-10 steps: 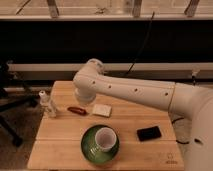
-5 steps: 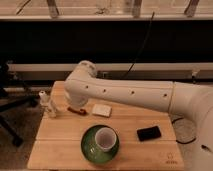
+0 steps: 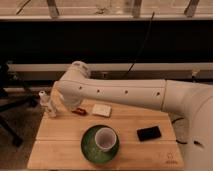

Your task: Knock the bottle over

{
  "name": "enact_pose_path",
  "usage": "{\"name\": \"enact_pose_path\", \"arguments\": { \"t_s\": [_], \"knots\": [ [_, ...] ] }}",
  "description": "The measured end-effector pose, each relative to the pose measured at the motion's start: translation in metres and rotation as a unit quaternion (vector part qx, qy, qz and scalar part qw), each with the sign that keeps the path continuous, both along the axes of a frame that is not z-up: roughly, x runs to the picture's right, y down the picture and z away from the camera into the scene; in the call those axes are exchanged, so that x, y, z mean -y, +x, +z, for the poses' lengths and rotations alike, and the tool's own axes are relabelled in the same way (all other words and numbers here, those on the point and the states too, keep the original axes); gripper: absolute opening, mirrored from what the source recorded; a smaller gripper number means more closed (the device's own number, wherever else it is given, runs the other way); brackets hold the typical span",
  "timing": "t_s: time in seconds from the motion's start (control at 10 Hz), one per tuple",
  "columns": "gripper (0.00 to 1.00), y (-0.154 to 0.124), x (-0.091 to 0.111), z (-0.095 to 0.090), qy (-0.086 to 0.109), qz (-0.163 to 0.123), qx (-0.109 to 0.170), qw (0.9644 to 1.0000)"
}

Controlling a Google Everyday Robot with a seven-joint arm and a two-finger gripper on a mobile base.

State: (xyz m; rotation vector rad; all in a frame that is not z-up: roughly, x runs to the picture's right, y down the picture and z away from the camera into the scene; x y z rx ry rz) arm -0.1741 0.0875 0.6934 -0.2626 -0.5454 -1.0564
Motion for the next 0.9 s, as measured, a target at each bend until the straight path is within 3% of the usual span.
{"name": "enact_pose_path", "arguments": {
  "t_s": [0.9],
  "knots": [
    [0.00,-0.043,0.014,0.014,-0.009,-0.012,0.016,0.9998]
  ]
}}
